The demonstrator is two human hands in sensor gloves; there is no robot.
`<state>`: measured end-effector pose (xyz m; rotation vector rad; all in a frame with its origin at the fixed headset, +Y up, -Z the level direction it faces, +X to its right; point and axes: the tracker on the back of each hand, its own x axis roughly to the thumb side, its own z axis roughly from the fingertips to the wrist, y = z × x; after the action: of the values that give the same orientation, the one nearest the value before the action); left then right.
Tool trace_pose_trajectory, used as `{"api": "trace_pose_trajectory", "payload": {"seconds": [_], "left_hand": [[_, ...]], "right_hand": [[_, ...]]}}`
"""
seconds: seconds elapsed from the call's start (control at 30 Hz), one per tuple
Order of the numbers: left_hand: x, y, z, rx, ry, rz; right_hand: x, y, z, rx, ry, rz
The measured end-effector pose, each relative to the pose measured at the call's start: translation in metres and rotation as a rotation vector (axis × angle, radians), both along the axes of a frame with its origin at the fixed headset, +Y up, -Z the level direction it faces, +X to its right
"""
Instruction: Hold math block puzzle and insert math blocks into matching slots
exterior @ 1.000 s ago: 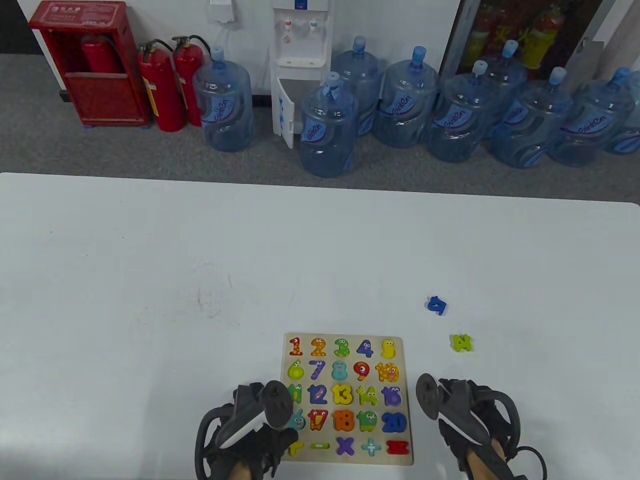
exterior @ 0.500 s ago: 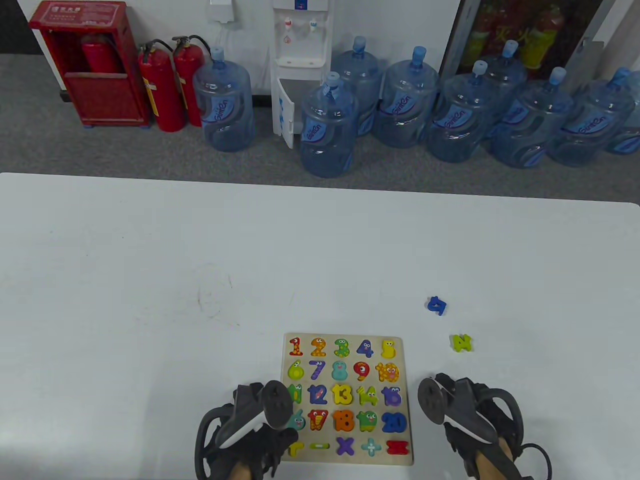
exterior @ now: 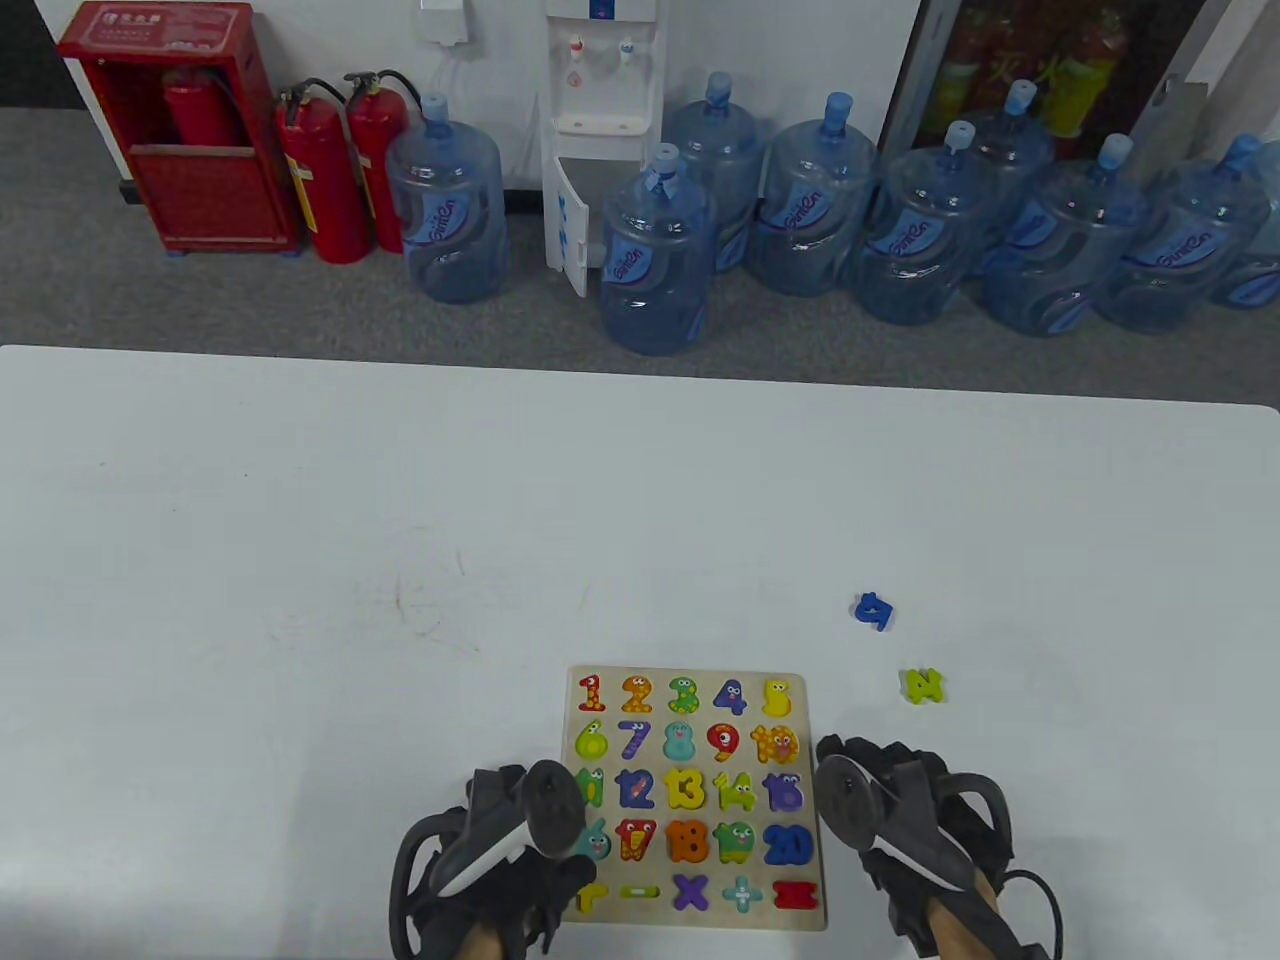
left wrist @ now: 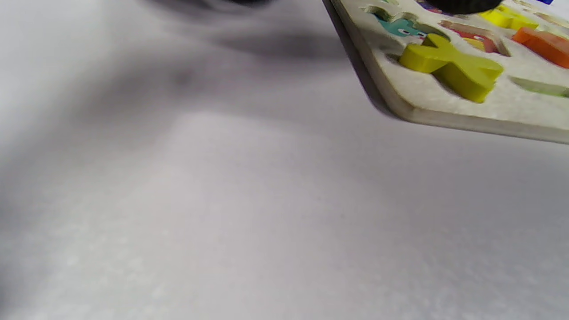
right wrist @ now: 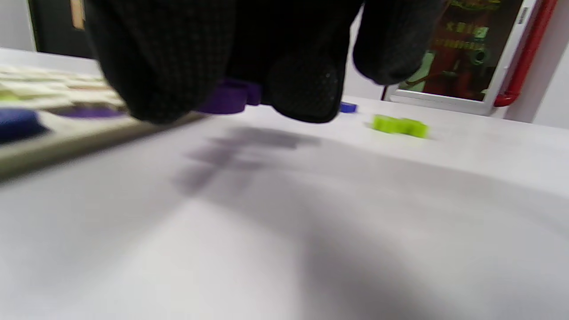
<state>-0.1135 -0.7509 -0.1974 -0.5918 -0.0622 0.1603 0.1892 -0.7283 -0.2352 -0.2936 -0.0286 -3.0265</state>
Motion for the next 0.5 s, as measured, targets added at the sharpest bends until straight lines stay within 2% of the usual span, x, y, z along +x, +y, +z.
{"api": "trace_pose_trajectory", "payload": {"seconds": [0.27, 0.5], "left_hand": [[-0.001, 0.0, 0.0, 0.002, 0.005, 0.004], [-0.001, 0.0, 0.0, 0.003, 0.008, 0.003]], "right_hand": [[-0.034, 0.005, -0.005, -0.014, 0.07, -0.023], [-0.038, 0.001, -0.007, -0.03, 0.073, 0.014]]}}
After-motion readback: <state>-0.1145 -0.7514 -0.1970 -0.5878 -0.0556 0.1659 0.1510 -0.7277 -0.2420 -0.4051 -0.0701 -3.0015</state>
